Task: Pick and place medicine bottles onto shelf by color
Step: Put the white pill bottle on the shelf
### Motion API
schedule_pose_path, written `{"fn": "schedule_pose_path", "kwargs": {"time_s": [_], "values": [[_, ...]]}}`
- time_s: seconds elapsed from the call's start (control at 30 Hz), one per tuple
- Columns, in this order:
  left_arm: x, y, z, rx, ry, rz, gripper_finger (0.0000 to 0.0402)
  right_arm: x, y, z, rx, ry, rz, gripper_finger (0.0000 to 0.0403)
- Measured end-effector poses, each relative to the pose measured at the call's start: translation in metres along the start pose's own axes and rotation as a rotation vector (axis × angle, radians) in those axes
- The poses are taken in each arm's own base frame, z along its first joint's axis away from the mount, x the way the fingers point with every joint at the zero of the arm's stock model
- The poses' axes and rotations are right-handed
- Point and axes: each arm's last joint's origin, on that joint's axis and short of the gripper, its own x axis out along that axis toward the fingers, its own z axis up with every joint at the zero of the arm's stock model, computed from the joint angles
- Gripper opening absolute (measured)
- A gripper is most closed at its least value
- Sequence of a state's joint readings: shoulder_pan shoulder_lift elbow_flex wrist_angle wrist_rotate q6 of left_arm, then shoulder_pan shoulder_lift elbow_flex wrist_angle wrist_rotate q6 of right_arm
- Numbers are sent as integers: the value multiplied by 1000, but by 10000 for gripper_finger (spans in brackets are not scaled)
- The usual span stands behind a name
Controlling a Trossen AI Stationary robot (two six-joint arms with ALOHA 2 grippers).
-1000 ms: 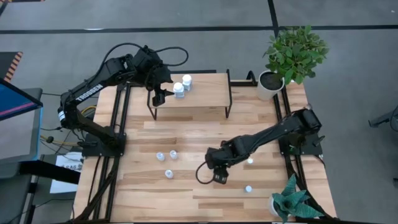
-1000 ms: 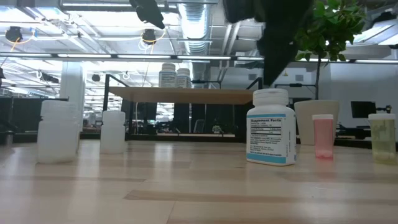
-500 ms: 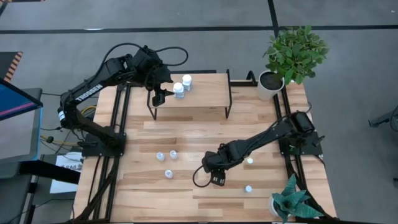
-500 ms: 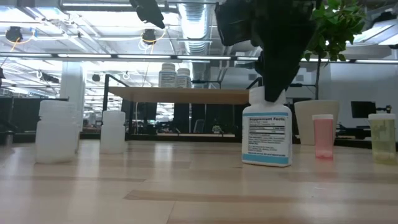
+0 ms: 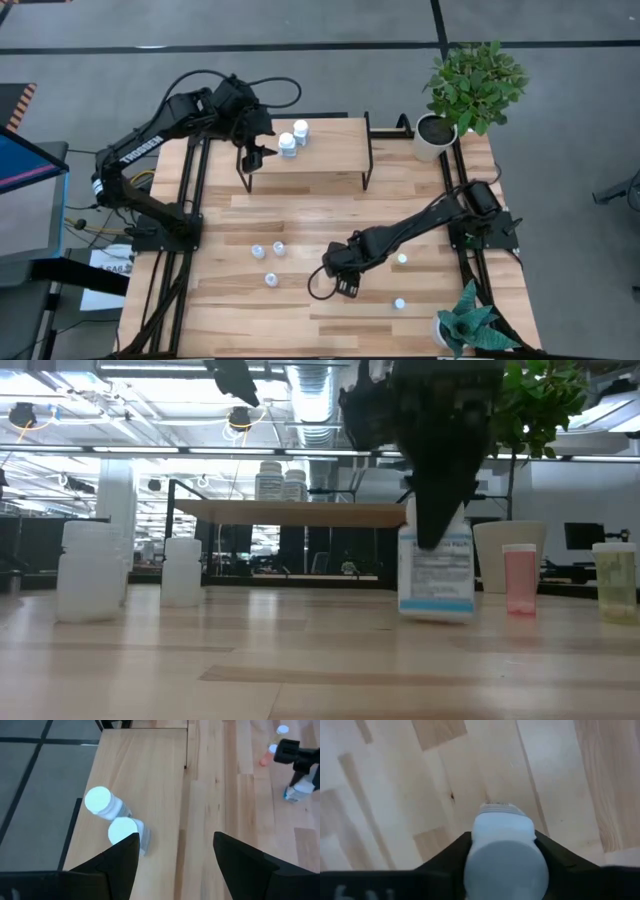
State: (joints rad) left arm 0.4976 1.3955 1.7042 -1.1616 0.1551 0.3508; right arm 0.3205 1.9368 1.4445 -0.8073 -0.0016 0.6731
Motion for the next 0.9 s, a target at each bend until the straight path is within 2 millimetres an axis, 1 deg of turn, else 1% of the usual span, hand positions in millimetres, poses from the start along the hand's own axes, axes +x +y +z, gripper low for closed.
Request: {"fn": "schedule_pose_path", "kwargs": {"time_s": [0.07,0.13,0.27,0.33,0.47,0.6,0.63,0.7,0.9], "values": [[-6,-2,-2,-4,0,-3,242,-9,-2,2,8,-13,16,163],[-12,-5,-4,-4,-15,0,242,-24,-7,5,24,-38,51,163],[-28,-9,-7,2,-50,9,242,-65,-21,19,30,-129,88,163],[-35,-11,-9,3,-69,15,242,-88,-30,30,35,-218,95,163],[-42,-13,-11,-11,-87,20,242,-130,-56,55,54,-390,53,163],[-42,-13,-11,-21,-81,15,242,-160,-89,82,57,-513,-22,163],[-41,-13,-11,-22,-78,15,242,-165,-97,89,55,-528,-37,163],[-38,-13,-10,-20,-72,9,242,-170,-114,103,58,-521,-77,163],[-31,-12,-9,-14,-50,2,242,-165,-159,142,50,-387,-151,164]]}}
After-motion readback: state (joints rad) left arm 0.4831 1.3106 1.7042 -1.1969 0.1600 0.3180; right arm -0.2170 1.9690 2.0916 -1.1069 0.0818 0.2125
